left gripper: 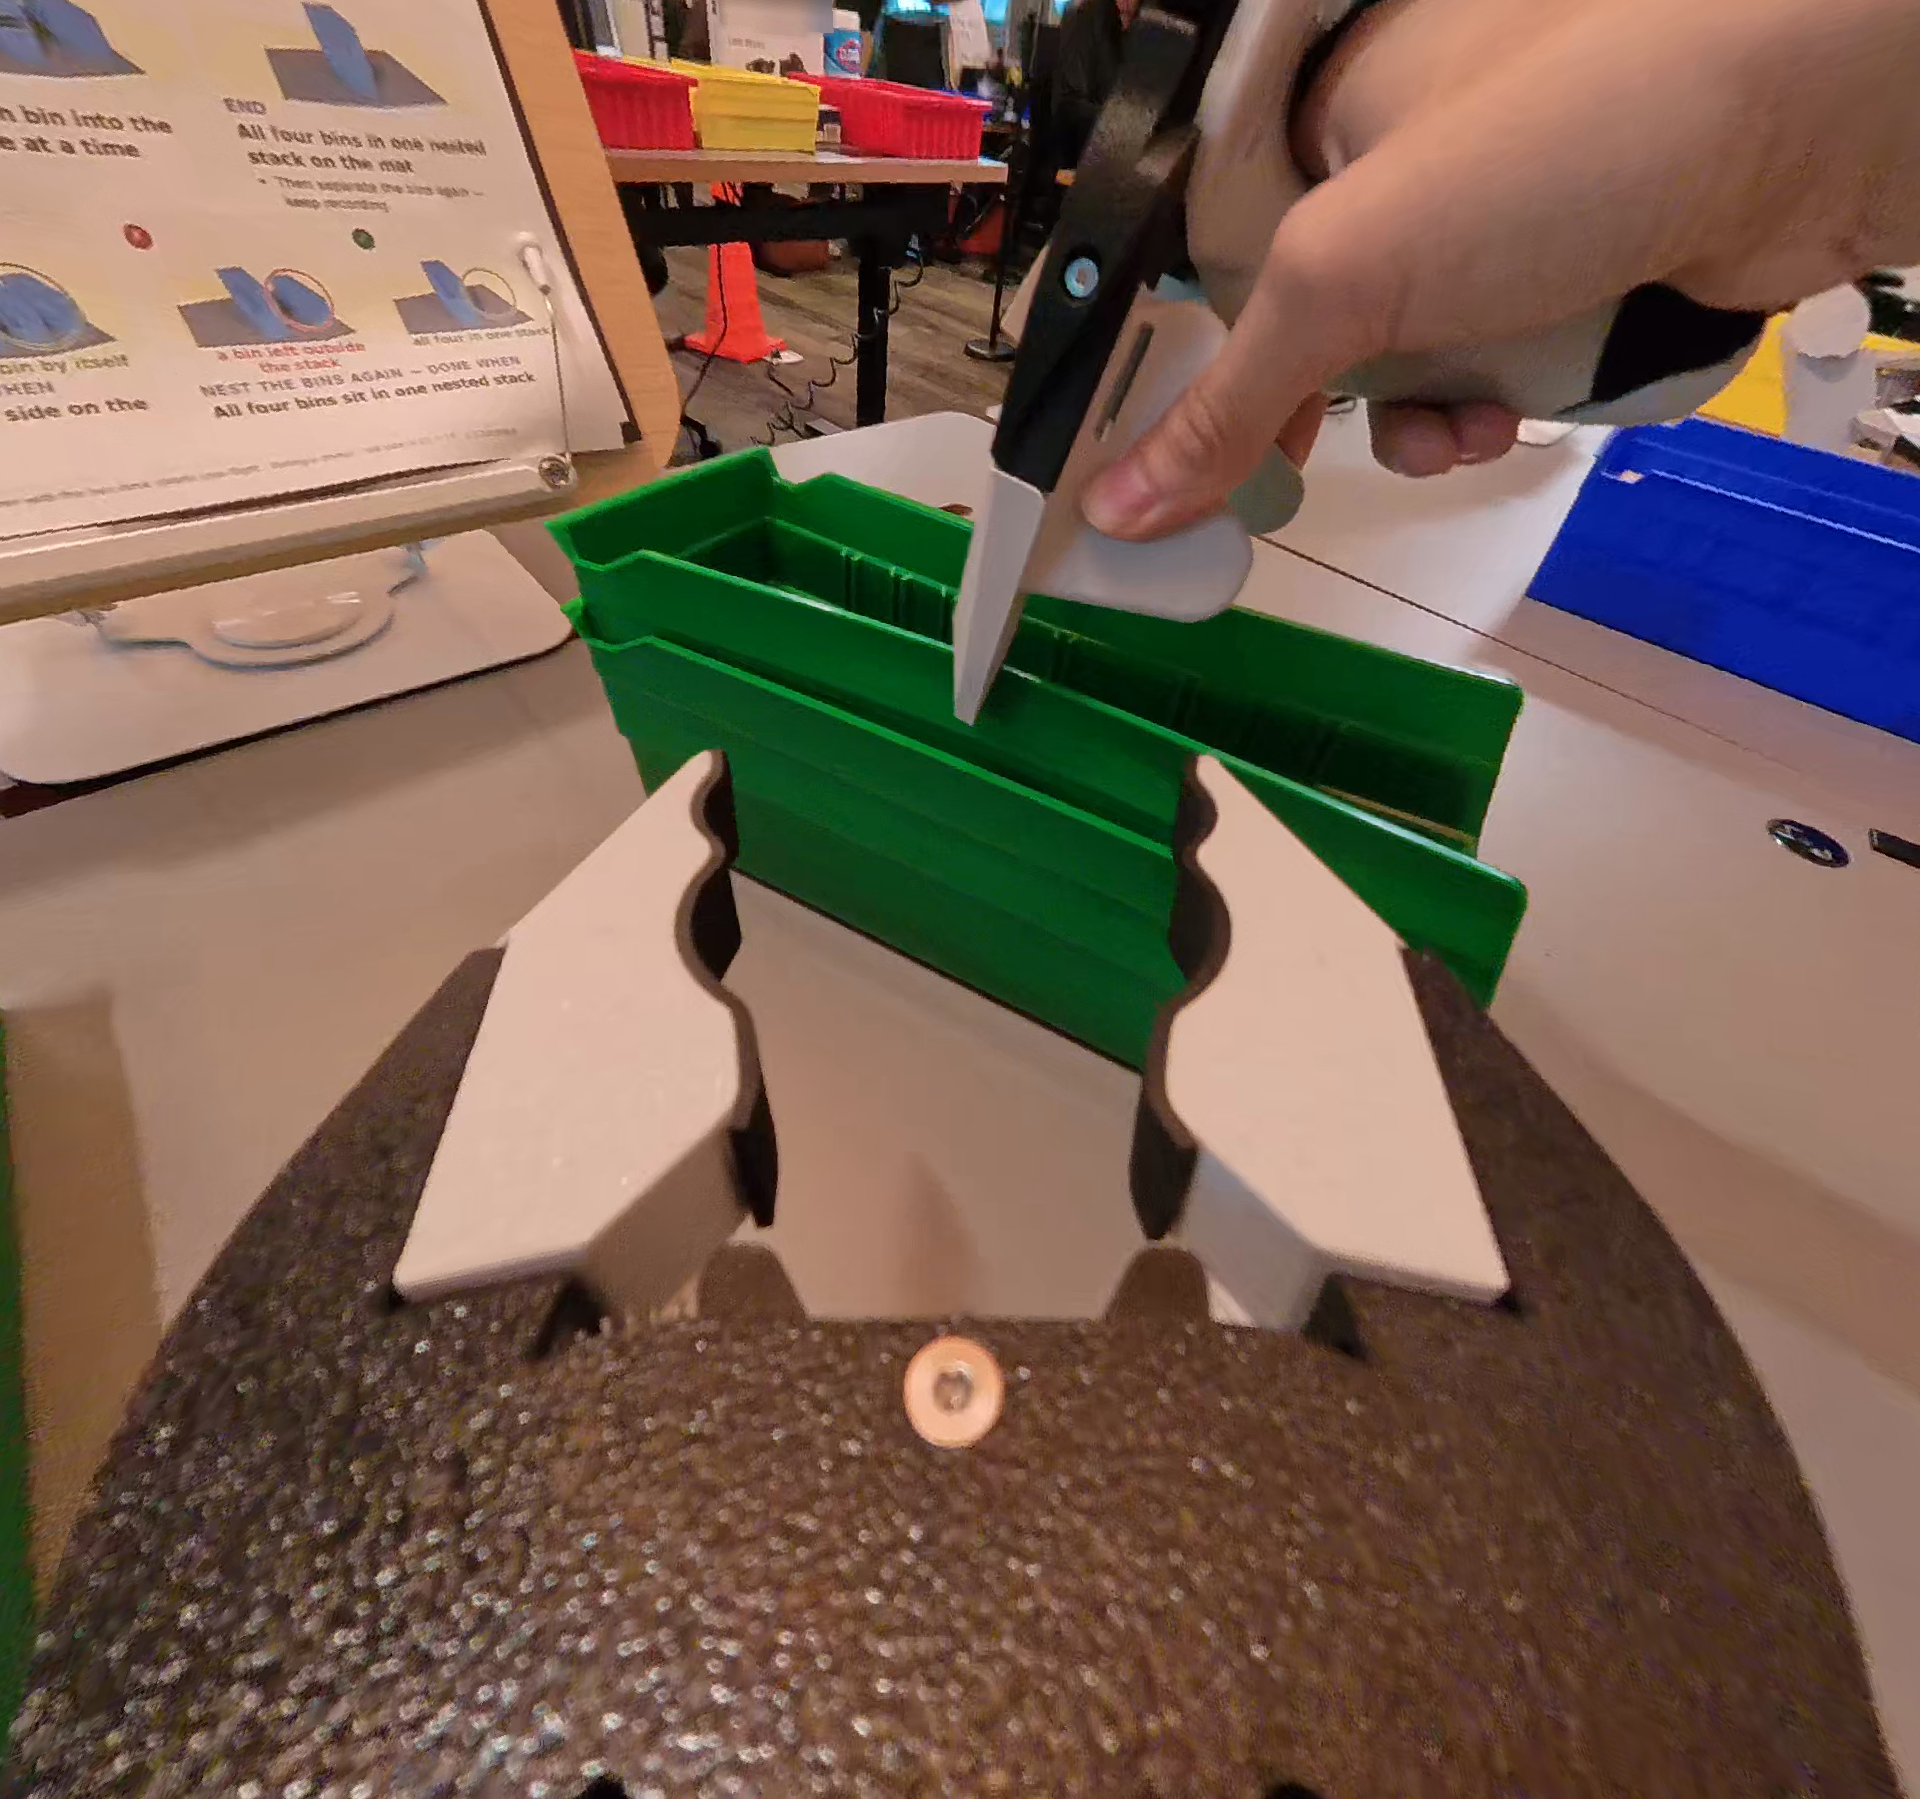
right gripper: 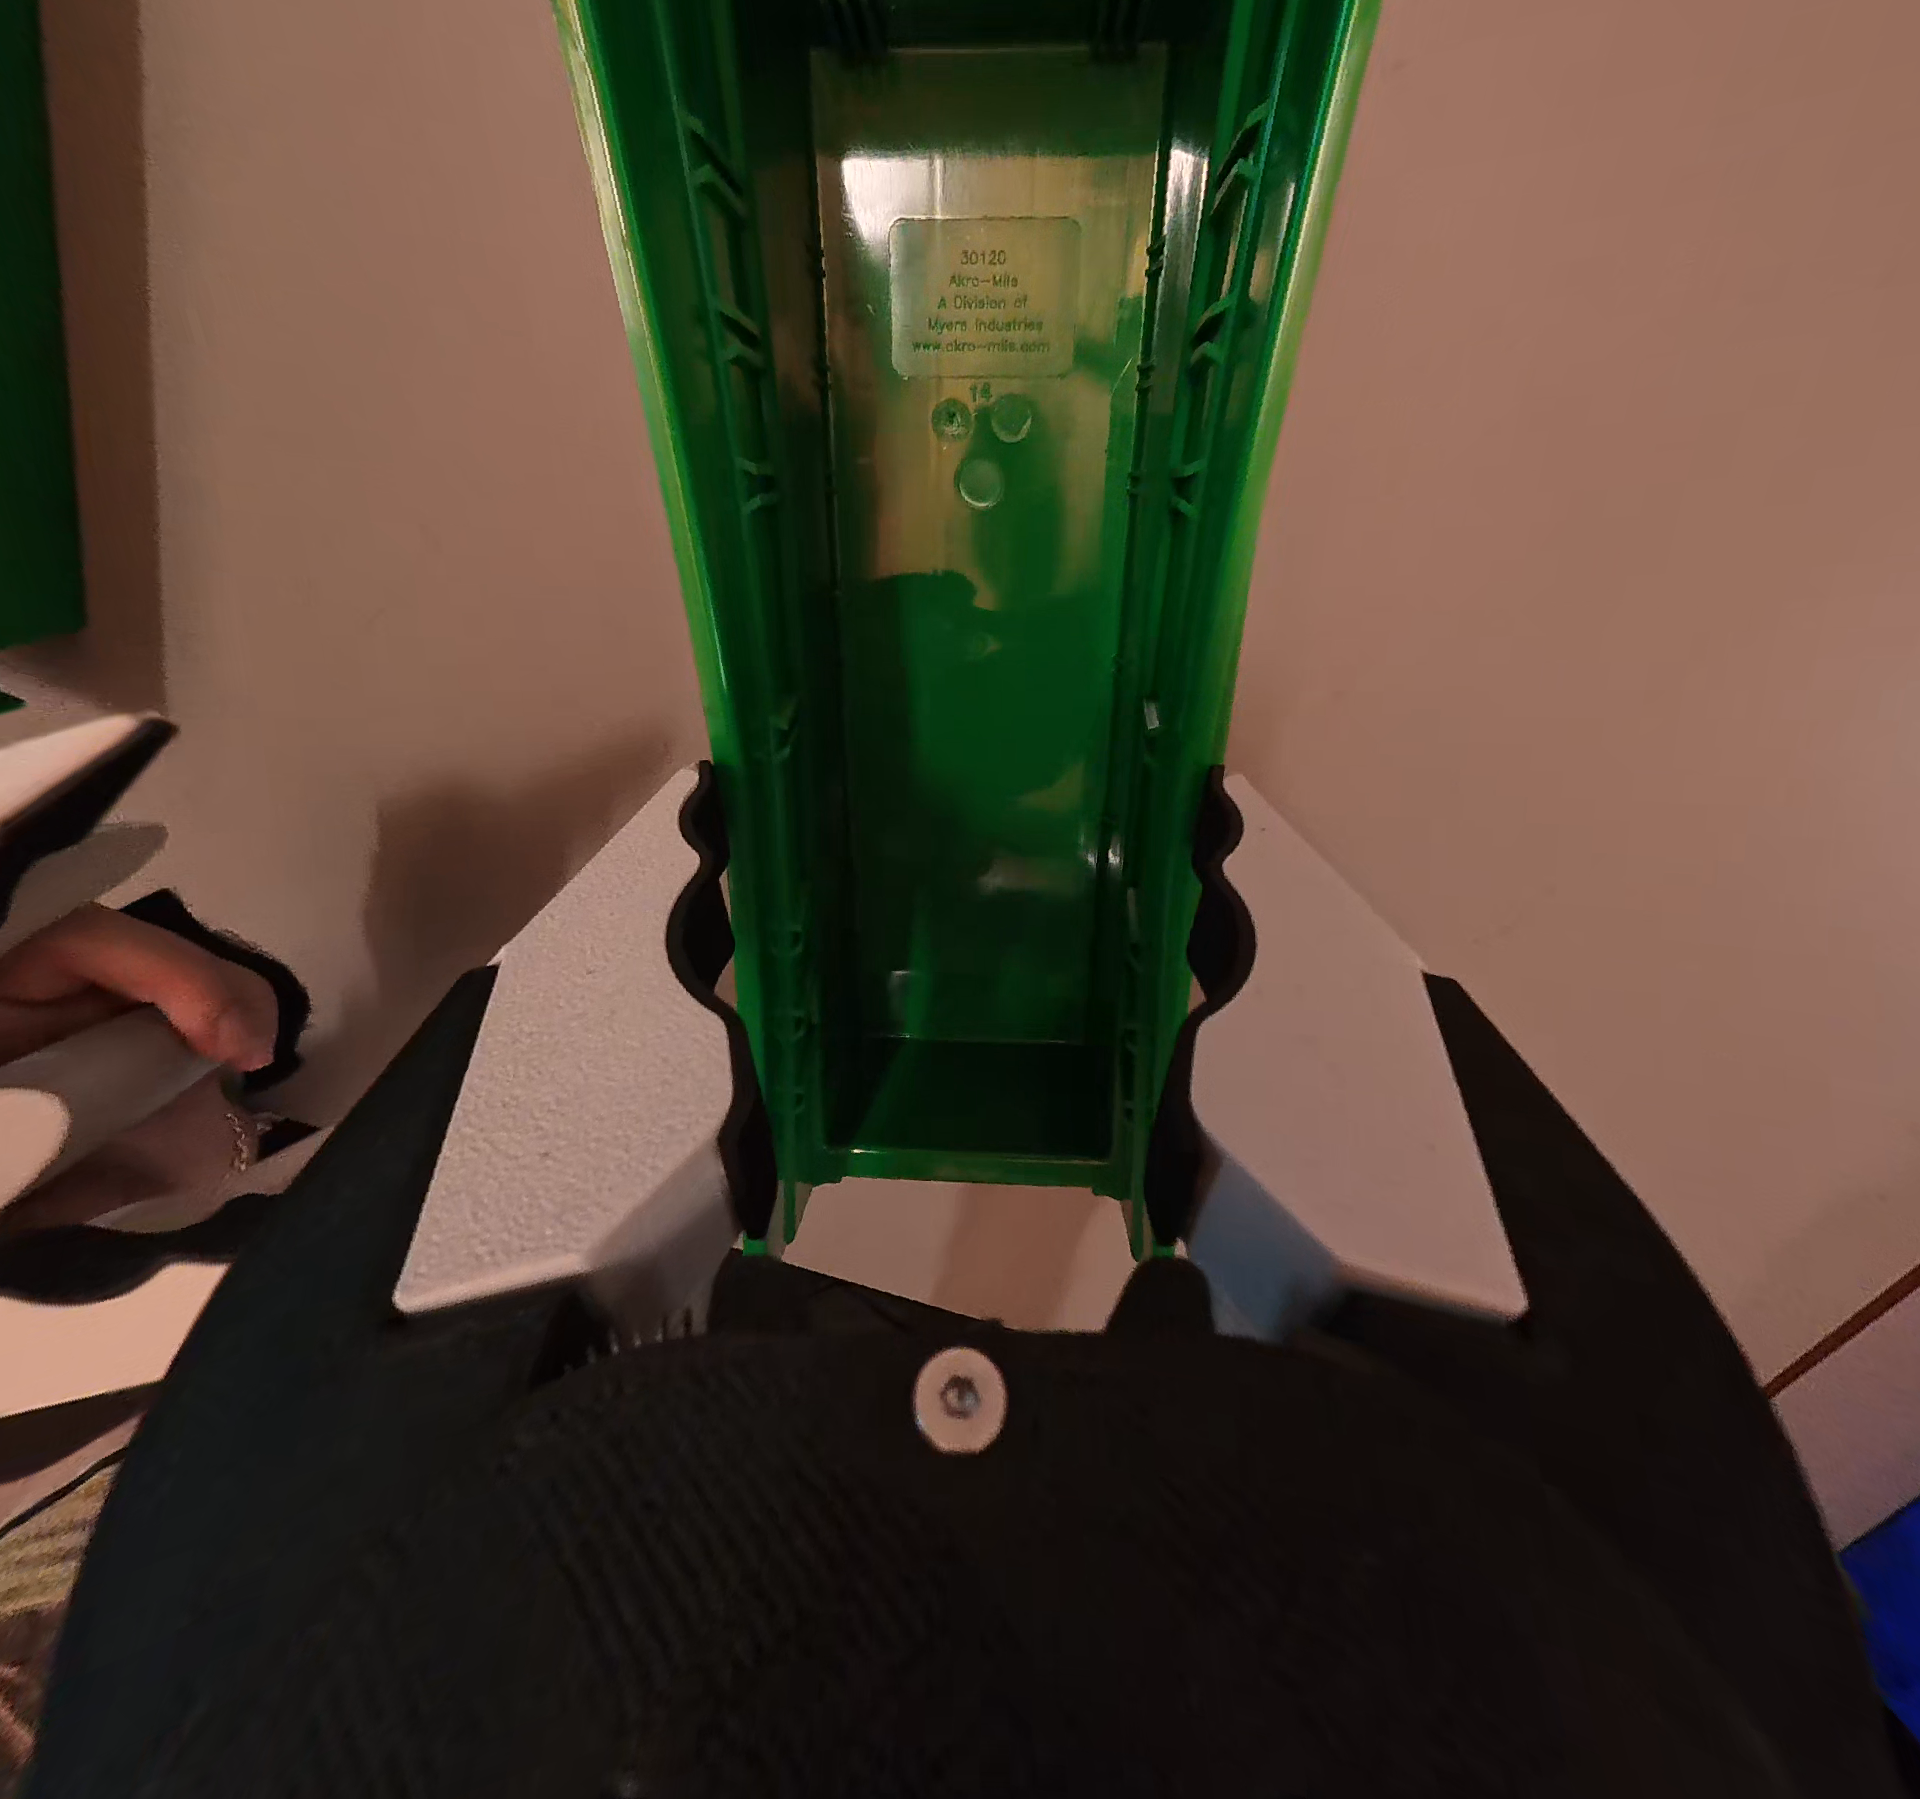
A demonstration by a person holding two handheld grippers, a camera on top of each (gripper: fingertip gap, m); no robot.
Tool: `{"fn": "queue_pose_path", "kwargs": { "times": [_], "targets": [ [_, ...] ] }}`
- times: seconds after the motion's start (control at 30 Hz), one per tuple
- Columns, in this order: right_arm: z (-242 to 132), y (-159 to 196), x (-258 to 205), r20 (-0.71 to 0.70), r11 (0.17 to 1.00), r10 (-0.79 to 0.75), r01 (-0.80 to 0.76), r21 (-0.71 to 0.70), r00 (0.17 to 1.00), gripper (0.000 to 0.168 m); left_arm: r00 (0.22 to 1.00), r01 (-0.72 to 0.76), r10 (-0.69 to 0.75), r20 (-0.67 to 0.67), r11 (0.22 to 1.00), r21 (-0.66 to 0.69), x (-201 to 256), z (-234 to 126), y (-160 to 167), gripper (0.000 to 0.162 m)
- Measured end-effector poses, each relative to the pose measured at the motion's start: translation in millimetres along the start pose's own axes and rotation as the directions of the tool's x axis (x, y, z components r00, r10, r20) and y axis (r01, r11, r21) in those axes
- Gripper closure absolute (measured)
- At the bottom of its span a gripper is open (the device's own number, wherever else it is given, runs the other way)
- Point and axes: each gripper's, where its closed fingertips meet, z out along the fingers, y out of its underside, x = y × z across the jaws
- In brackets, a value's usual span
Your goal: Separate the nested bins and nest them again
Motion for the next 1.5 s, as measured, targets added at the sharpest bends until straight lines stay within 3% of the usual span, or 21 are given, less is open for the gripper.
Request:
{"fn": "queue_pose_path", "kwargs": {
  "times": [0.7,0.97,1.5],
  "targets": [
    [1.8,0.2,-2.6,-0.028,1.000,-0.013,0.012,-0.010,1.000,0.076,0.998,0.014,-0.011,0.057,0.999,-0.051,-22.0,10.6,19.8,0.080],
    [1.7,0.6,-2.1,-0.024,0.999,-0.008,0.008,-0.031,1.000,0.076,0.994,-0.079,0.084,0.066,0.995,-0.066,-12.7,15.5,24.8,0.081],
    [2.7,0.9,-3.0,-0.038,0.999,-0.003,0.001,-0.033,0.999,0.070,0.999,-0.005,0.008,0.035,0.997,-0.083,-15.9,14.4,29.0,0.081]
  ]
}}
